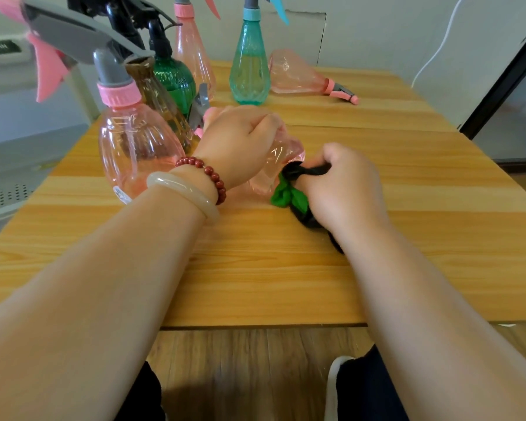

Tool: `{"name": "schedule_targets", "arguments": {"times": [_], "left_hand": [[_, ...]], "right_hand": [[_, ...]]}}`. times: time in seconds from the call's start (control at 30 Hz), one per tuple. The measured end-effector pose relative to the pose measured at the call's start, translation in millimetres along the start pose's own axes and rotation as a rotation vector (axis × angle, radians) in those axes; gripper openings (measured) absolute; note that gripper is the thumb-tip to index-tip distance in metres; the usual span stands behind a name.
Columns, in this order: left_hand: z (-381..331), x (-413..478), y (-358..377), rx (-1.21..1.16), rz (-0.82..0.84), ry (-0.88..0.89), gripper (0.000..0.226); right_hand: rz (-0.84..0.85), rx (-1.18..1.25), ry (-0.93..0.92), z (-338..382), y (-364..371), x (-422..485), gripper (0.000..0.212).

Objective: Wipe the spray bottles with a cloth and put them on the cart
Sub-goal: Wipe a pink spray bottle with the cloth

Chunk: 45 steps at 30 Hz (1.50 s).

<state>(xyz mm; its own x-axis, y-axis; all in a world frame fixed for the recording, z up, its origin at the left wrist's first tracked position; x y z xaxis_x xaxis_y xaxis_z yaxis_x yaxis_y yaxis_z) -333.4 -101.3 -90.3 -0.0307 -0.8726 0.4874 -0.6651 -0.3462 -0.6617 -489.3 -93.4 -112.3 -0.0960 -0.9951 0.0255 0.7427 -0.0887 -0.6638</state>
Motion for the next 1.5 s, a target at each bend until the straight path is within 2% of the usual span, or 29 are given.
{"name": "schedule_targets", "arguments": {"times": [0.1, 0.3, 0.47, 0.67, 0.83, 0.9, 0.97, 1.07, 1.27, 1.4, 1.43, 1.5], "left_hand": [[-1, 0, 1, 0.003, 0.005, 0.009, 0.041], [-2, 0, 0, 0.004, 0.013, 0.013, 0.04], [0, -1, 0, -0.01, -0.002, -0.008, 0.038], [-2, 1, 0, 0.012, 0.011, 0.008, 0.039], [-3, 0, -3, 0.026, -0.031, 0.018, 0.038], [-3, 0, -3, 0.024, -0.028, 0.014, 0.039], [-4, -1, -2, 0.027, -0.028, 0.015, 0.04], [-3, -1, -2, 0.019, -0.031, 0.013, 0.04], [-3, -2, -3, 0.019, -0.012, 0.023, 0.047], [-2, -3, -3, -0.007, -0.016, -0.005, 0.04], [-2, -4, -2, -0.019, -0.018, -0.013, 0.039], [-2, -5, 1, -0.03, -0.003, -0.022, 0.038]], "right_hand": [[-0.082, 0.024, -0.011, 2, -10, 3, 0.007], [-0.105, 0.199, -0.206, 30, -35, -17, 0.021], [0.025, 0.019, -0.165, 18, 0, -18, 0.027], [-0.081, 0.207, -0.193, 22, -23, -20, 0.022], [0.086, -0.014, -0.216, 20, 13, -29, 0.015], [0.059, -0.06, -0.192, 18, 7, -19, 0.015], [-0.046, -0.052, -0.13, 12, -8, -4, 0.011], [-0.113, 0.119, -0.021, 1, -20, 8, 0.012], [-0.063, 0.212, -0.226, 18, -14, -18, 0.015], [0.044, -0.017, -0.201, 11, 1, -12, 0.015], [0.034, -0.073, -0.186, 8, 1, -9, 0.013], [-0.092, -0.098, -0.194, 10, -17, -4, 0.013]]}}
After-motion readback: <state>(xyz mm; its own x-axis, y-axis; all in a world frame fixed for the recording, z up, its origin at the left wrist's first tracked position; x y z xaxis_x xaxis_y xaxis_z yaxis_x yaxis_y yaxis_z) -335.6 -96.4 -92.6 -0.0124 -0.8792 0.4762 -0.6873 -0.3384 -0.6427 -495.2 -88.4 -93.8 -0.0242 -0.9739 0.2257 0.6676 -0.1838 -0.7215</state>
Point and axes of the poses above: each hand's wrist, its own x-axis towards the middle knuckle, its own y-axis out of the palm, z = x × y, the point moved 9 cm from there along x, towards the middle knuckle, and after that the axes turned 14 degrees about y, right-handed, at the moved point
